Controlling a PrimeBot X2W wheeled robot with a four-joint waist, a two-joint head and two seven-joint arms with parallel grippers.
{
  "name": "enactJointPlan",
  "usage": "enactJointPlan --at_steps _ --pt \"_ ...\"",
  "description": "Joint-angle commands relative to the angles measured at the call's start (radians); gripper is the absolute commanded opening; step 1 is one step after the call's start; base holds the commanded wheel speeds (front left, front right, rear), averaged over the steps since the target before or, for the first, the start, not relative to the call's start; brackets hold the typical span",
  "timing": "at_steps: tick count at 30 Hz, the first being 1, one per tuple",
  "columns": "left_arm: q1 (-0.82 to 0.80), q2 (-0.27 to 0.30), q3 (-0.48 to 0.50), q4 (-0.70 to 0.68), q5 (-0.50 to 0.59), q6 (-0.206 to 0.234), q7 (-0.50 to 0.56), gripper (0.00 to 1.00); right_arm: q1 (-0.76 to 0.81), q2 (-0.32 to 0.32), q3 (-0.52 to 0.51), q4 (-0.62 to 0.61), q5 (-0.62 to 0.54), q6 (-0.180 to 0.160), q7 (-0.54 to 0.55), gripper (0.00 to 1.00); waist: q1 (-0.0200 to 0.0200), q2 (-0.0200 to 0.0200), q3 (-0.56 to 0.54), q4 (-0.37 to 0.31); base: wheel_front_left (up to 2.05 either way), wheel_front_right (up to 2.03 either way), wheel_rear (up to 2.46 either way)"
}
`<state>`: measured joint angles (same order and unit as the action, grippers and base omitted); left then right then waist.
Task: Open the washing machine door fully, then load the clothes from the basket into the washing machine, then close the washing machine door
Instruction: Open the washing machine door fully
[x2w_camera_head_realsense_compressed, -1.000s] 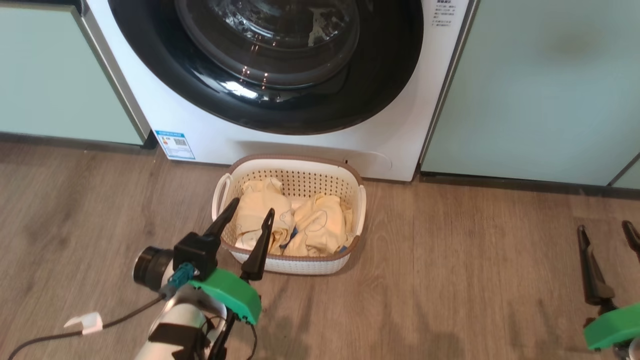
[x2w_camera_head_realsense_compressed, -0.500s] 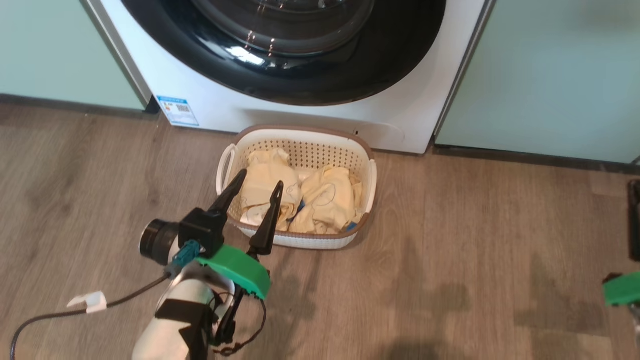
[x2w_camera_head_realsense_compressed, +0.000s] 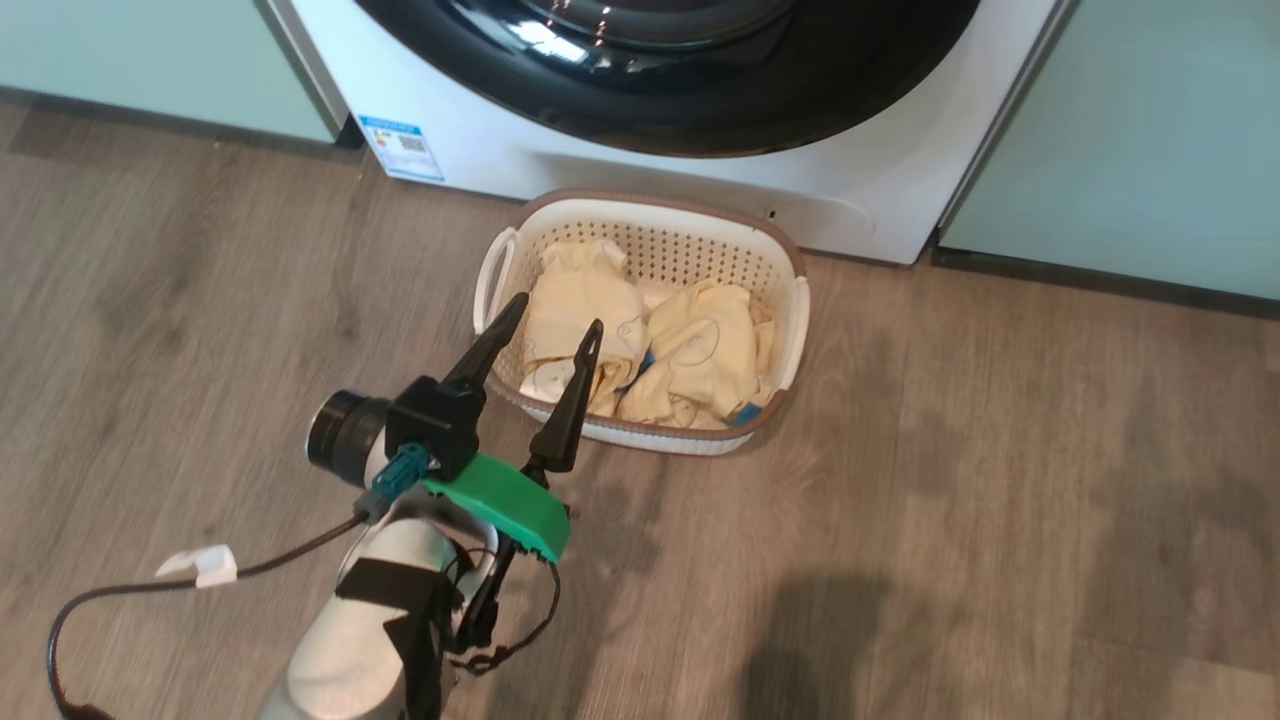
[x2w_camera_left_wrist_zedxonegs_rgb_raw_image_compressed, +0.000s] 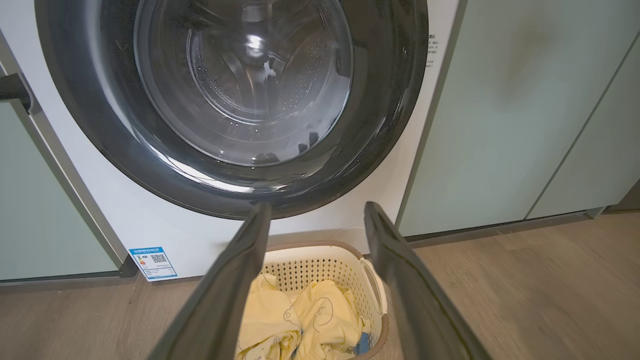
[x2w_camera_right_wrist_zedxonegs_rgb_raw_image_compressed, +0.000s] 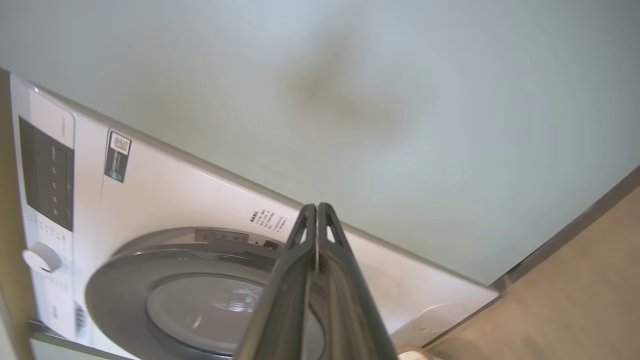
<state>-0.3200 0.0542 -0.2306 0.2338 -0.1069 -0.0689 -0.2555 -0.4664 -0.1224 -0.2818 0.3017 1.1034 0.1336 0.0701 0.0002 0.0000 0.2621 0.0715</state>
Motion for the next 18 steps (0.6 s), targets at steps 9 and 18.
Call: enactJointPlan --at_steps 9,18 --pt "-0.075 0.005 0.011 -0.038 0.010 -0.006 -0.006 1.00 -0.265 -0.019 -0.046 0.124 0.276 -0.003 0.233 0.00 -0.0002 0.0000 0.054 0.037 0.00 0.00 0.00" --pt "-0.112 0.000 -0.013 -0.047 0.007 -0.003 -0.006 1.00 -0.525 -0.057 0.013 0.314 0.262 -0.003 0.373 0.00 -0.0002 0.0000 0.119 0.069 0.00 0.00 0.00"
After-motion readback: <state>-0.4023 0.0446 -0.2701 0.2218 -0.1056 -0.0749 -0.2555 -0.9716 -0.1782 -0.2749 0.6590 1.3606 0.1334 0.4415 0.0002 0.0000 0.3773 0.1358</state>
